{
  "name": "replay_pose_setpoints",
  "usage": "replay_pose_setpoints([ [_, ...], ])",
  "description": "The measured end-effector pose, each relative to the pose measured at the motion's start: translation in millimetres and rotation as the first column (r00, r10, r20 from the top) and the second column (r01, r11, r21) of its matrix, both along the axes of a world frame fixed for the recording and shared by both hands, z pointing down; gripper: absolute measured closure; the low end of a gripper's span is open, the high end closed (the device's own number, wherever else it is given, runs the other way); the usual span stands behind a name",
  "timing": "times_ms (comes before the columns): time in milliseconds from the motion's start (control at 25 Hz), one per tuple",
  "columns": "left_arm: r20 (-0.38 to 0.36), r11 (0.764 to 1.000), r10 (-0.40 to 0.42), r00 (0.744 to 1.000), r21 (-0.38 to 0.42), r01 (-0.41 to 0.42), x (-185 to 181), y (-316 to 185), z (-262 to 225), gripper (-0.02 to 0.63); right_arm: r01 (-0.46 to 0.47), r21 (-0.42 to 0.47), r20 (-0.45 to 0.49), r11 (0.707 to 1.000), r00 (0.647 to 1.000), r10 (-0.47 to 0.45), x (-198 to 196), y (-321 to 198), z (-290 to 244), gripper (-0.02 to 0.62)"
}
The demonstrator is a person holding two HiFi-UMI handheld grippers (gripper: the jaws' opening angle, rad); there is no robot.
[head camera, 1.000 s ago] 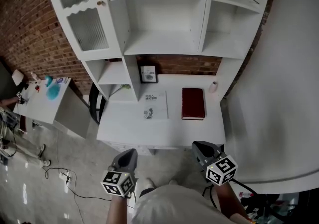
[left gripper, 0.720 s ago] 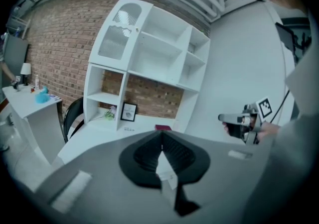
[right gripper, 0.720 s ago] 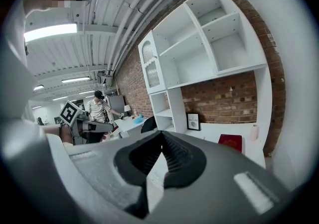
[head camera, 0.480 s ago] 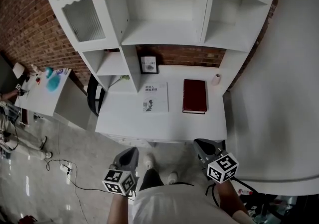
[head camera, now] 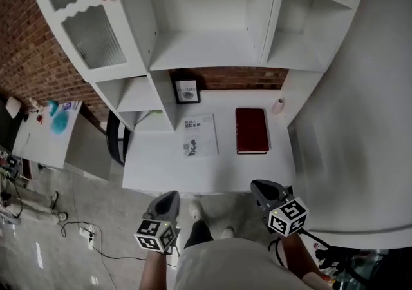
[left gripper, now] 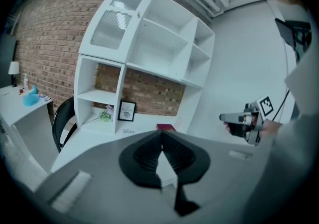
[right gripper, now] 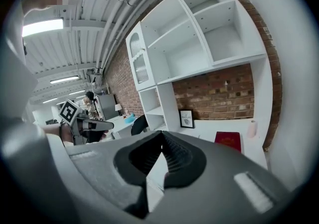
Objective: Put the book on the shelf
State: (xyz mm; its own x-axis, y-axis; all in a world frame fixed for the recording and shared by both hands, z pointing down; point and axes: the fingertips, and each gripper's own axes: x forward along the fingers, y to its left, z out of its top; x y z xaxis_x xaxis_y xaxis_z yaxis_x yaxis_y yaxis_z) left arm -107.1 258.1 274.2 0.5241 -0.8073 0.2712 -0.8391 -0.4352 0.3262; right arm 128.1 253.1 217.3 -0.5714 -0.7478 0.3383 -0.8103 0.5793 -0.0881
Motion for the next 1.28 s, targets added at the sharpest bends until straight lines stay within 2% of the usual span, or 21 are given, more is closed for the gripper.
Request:
replay_pose_setpoints([
  [200,0.057,0.999,0.035,0.998,-0.003,-0.034,-15.9,-42.4,6.0,0.598,-0.022,-0.007,-0.019,1.000,1.000,0.021,-19.6,-36.3,0.9,0.594],
  [440,0.052,0.995,0.093,0.994,-0.040,-0.091,-32.7,-93.8,25.2,0.598,-0.073,-0.053,-0.083,0.996,0.994,0.068,-37.5,-79.7,22.1,0.594],
  [640,0.060,0.982,0.174,0.983,-0.081,-0.169,-41.9,-123.1,44.0,0.598,-0.140,-0.088,-0.108,0.986,0.986,0.131,-50.5,-109.3,41.6,0.594],
  [960,0.071,0.965,0.251,0.965,-0.101,-0.243,-54.3,-157.6,67.8,0.598,-0.211,-0.115,-0.121,0.971,0.973,0.197,-73.1,-133.5,62.3,0.594],
  [1080,0.041,0.958,0.274,0.961,-0.095,-0.270,-49.5,-163.0,77.1,0.598,-0.218,-0.125,-0.134,0.968,0.970,0.202,-75.0,-141.2,68.7,0.594],
  [1200,-0.025,0.961,0.270,0.962,-0.045,-0.271,-43.5,-173.3,82.2,0.598,-0.225,-0.124,-0.181,0.966,0.963,0.201,-68.8,-153.0,76.4,0.594],
  [1280,-0.048,0.963,0.262,0.964,-0.057,-0.265,-38.7,-178.7,92.2,0.598,-0.231,-0.132,-0.202,0.964,0.958,0.202,-62.1,-161.6,87.2,0.594],
])
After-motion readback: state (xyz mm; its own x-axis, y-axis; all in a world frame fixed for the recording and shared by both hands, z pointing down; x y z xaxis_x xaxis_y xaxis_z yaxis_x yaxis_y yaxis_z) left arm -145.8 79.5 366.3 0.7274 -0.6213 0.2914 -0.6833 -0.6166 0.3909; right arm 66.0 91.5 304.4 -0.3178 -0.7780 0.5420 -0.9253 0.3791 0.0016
